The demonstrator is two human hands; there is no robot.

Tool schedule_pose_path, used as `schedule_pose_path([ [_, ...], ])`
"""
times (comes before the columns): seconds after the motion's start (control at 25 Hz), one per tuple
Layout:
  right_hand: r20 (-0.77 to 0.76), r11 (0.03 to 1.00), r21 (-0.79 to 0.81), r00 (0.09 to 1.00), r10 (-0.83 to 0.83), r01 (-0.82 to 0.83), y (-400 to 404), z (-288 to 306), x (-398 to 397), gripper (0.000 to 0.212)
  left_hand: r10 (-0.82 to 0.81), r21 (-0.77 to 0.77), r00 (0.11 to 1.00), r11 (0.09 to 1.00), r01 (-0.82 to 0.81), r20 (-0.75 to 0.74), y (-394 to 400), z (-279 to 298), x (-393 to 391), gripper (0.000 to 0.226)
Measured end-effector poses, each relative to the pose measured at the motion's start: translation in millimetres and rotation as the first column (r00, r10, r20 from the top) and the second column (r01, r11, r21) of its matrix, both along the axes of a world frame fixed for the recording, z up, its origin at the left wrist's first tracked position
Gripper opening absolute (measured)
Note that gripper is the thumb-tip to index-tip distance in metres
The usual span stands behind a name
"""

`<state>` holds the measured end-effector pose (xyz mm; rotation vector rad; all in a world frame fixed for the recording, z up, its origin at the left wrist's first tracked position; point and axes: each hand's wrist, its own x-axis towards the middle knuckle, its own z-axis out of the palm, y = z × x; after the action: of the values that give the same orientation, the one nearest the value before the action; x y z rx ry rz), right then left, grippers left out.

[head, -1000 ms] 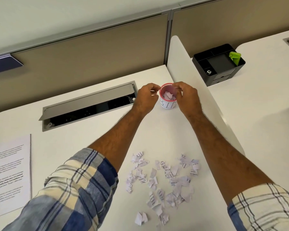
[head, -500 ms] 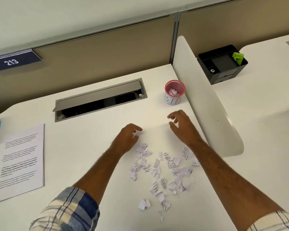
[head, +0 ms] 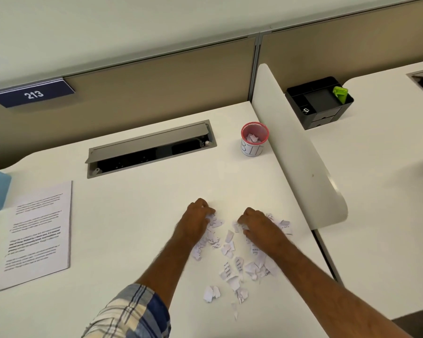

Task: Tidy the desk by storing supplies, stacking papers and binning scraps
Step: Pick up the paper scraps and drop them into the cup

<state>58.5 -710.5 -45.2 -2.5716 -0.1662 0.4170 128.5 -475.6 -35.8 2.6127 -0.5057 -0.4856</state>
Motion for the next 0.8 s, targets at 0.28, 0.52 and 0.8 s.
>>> schedule_pose_path([
  [0.28,-0.006,0.997,-0.068,1.0,-0.021,0.021,3,-2,8,0.017,0.055,0.036,0.998,0.998,-0.056,0.032,-1,-2,4,0.015],
  [0.52,-0.13,0.995,0.022,0.987,-0.09,0.094,5,10,20,0.021,0.176,0.023,0.979,0.984,-0.175,-0.103,-6,1,14,0.021],
  [0.8,-0.208,0.872,0.323,0.927,-0.313,0.368,-10,37,34,0.022,0.338,-0.184,0.915,0.907,-0.379,-0.222,0,21,35,0.017],
])
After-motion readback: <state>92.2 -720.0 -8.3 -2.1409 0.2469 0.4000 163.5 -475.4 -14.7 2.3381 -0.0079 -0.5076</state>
